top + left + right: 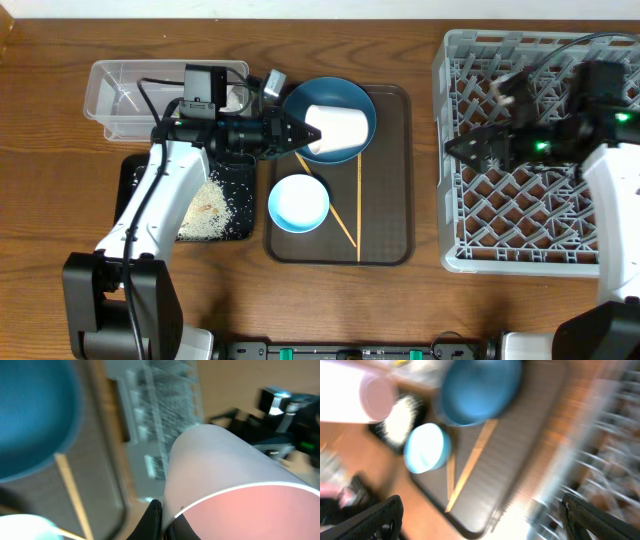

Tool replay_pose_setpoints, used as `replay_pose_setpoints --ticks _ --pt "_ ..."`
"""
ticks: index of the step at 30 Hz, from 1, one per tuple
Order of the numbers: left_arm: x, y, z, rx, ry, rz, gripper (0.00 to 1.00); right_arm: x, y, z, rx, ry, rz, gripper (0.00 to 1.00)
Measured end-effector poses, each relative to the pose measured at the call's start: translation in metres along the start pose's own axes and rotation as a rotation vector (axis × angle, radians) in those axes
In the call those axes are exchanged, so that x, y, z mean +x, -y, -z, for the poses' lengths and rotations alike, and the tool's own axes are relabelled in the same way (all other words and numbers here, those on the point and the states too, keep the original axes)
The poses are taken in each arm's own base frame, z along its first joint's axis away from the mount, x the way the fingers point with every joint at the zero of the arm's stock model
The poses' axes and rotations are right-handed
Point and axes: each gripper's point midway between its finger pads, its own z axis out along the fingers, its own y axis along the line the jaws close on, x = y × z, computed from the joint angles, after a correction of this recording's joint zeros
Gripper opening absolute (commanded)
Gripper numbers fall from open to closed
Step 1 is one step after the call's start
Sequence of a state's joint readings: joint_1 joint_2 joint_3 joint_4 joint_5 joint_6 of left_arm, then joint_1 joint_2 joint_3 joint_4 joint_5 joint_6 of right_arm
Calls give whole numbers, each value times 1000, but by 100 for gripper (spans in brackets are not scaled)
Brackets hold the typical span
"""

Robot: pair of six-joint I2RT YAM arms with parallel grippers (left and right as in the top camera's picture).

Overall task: Sort waste into correct bins and load items into the dishwasher rack
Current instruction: 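Lift the pink cup and hold it out toward the right gripper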

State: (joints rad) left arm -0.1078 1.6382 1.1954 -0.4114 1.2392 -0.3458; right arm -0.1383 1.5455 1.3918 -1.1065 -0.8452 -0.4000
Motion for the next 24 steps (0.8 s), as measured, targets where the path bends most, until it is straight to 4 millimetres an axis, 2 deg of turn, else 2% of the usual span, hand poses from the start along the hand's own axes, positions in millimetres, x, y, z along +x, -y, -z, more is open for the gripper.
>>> replay_pose_setpoints --ticks 3,6,13,19,24 --pt "8 13 -3 67 -41 14 6 -1 -26 -20 -116 11 111 96" --pt "14 22 -7 109 -74 25 6 -2 -46 -34 -195 17 192 89" --pt "27 39 -14 188 -140 35 6 -8 -95 -59 -326 31 375 89" --pt "30 45 -13 217 -156 37 6 -13 -128 -67 -431 68 486 91" --pt "31 47 -13 228 -162 37 6 -18 -147 -66 -511 113 557 85"
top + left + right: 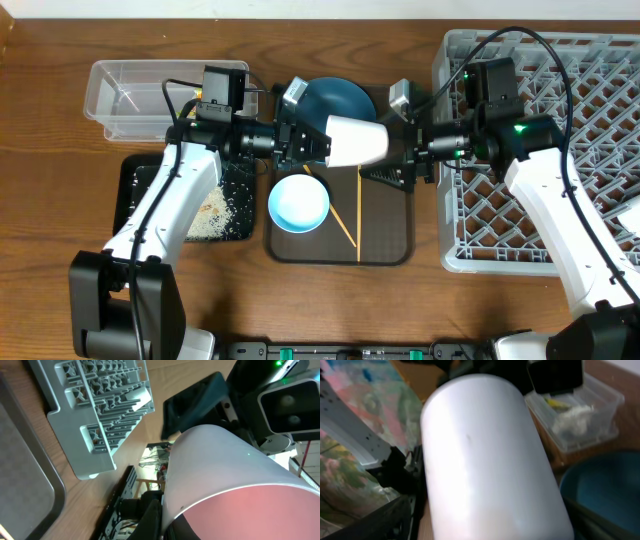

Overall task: Sort waste into correct bins and load items into the dishwasher rack
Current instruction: 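Lift the pink cup and hold it out toward the right gripper, then grasp the pink cup with the right gripper and release the left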

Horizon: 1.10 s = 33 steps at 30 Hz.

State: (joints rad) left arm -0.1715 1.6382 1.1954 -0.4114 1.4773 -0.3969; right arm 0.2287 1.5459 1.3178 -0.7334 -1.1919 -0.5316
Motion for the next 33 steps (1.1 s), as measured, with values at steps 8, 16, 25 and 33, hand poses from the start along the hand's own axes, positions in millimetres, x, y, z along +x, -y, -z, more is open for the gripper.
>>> replay_pose_setpoints --ticks 8,16,25,33 --pt "3 4 -1 26 -15 0 6 -8 -3 0 -27 33 43 65" --pt "4 7 0 43 -23 0 6 -10 -7 1 -48 46 56 63" --pt "5 11 0 62 -32 -1 6 -13 -10 1 -66 60 79 52" --pt "5 10 0 58 -31 -1 23 -13 -11 1 -72 62 81 51"
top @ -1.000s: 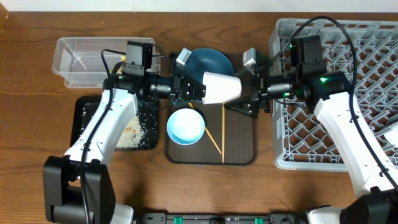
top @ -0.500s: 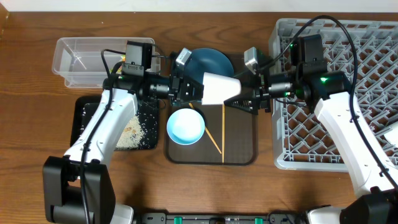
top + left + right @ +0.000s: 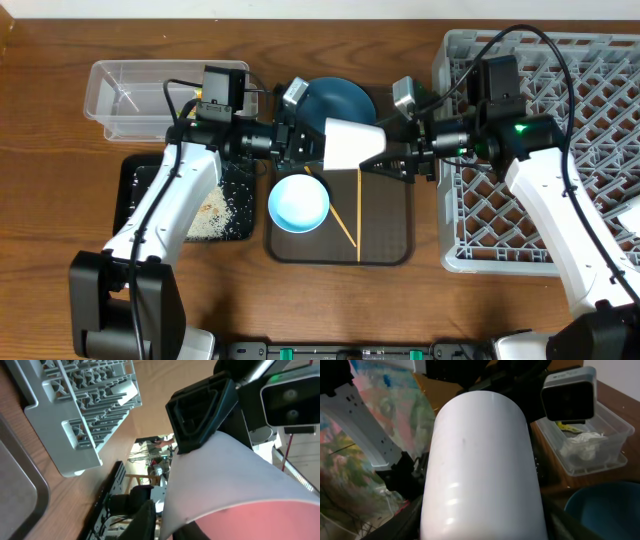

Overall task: Sort waste into correct bins and load items into the dishwasher rack
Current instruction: 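Grasp the pink cup with the right gripper and release the left, then carry the pink cup right and place it in the rack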

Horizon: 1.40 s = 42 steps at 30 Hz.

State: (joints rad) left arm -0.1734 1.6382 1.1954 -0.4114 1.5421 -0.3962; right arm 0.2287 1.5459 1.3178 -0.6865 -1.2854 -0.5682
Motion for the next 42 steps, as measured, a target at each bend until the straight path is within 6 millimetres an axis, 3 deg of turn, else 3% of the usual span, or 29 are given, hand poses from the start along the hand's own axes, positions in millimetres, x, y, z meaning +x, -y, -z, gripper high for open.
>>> replay_pose_setpoints --ticks 3,8,13,17,20,23,28,34,38,42 --pt "-3 -5 0 -32 15 0 30 1 1 0 7 -5 -9 47" --pt "-10 -30 3 -168 76 31 41 14 18 1 111 -72 -98 28" --pt "0 -80 18 -435 134 182 41 51 44 14 324 -220 -288 1" --pt "21 -115 45 -663 144 291 41 76 53 40 481 -334 -436 1" --pt "32 -133 69 -801 146 327 41 69 67 78 640 -352 -495 1" --pt "38 -146 91 -914 153 333 41 51 85 132 850 -322 -546 1" --pt "36 -144 116 -1029 196 278 41 41 97 226 1185 -244 -675 1" --pt "33 -125 124 -1067 243 198 41 74 84 320 1503 -184 -909 1" --pt "33 -125 126 -1081 244 188 41 94 71 366 1654 -142 -1020 1" --pt "33 -126 127 -1085 244 187 41 118 63 400 1744 -123 -1126 1"
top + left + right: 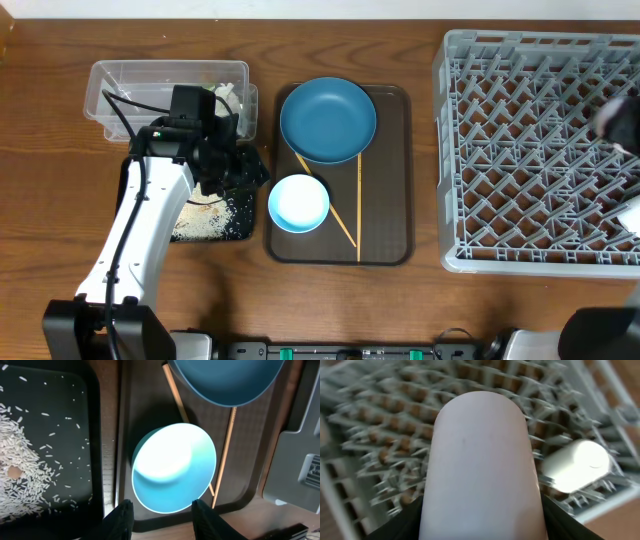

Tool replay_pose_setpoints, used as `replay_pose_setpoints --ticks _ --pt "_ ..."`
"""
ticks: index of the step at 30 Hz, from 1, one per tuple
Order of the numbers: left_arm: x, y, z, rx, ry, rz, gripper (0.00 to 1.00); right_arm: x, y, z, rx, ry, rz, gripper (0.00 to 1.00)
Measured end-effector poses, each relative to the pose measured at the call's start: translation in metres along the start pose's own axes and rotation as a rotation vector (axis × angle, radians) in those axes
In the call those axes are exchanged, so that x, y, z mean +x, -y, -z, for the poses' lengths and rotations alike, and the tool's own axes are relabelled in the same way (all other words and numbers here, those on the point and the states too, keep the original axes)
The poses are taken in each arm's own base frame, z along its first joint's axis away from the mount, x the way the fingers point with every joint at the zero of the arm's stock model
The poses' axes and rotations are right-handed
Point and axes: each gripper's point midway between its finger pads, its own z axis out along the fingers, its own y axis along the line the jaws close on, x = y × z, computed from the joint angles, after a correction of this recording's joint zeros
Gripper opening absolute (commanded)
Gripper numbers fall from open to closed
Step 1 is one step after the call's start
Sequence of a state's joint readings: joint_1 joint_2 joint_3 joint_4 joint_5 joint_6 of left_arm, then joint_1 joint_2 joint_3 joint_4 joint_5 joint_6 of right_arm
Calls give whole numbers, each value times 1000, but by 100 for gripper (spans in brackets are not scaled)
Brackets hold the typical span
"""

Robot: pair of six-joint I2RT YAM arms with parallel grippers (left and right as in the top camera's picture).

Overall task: Sort waste into correct bins and load items into the dishwasher rack
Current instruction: 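Carry the pink cup right and place it in the rack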

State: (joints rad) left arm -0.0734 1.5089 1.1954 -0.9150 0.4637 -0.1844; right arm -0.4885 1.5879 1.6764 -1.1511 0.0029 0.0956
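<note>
A white cup (pixel 480 460) fills the right wrist view, with my right gripper (pixel 480 525) shut on it above the grey dishwasher rack (pixel 520 150). A second white cup (pixel 575 465) lies in the rack. In the overhead view the right arm shows only as a blur at the right edge. My left gripper (pixel 165 522) stands open just above the near rim of the light blue bowl (pixel 174 467) on the brown tray (pixel 390 230). A dark blue bowl (pixel 328 120) and two chopsticks (pixel 358 205) also lie on the tray.
A black tray (pixel 205 215) strewn with rice lies left of the brown tray, under my left arm. A clear plastic bin (pixel 130 90) with scraps of waste stands at the back left.
My left gripper has let go of the white cup and is now open, low over the light blue bowl. My right gripper has moved with the cup from over the tray to over the rack.
My left gripper held the white cup over the dark blue bowl while my right gripper was open over the rack. Then the right gripper stood around the cup above the tray, then closer on it. Now the right alone holds the cup, over the rack.
</note>
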Motion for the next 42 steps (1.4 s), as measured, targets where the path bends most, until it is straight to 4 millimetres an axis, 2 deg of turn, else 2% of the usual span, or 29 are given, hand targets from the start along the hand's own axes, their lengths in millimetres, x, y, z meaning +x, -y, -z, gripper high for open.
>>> replay_pose_setpoints --ticks 5,9,14,19,21,25,27,32,38,42 --pt "0 0 0 0 0 -2 41 7 39 -38 84 -99 -79 1" --pt "0 0 0 0 0 -2 41 18 60 -66 131 -185 -112 1" --pt "0 0 0 0 0 -2 41 29 72 -90 157 -258 -129 1" --pt "0 0 0 0 0 -2 41 40 73 -102 161 -317 -128 2" --pt "0 0 0 0 0 -2 41 43 73 -106 163 -330 -128 11" --pt "0 0 0 0 0 -2 41 47 74 -113 165 -355 -128 56" --pt "0 0 0 0 0 -2 41 47 74 -114 165 -358 -129 72" --pt "0 0 0 0 0 -2 41 48 74 -114 167 -358 -139 88" --pt "0 0 0 0 0 -2 42 47 71 -115 153 -355 -145 87" --pt "0 0 0 0 -1 -2 48 47 67 -115 129 -356 -148 86"
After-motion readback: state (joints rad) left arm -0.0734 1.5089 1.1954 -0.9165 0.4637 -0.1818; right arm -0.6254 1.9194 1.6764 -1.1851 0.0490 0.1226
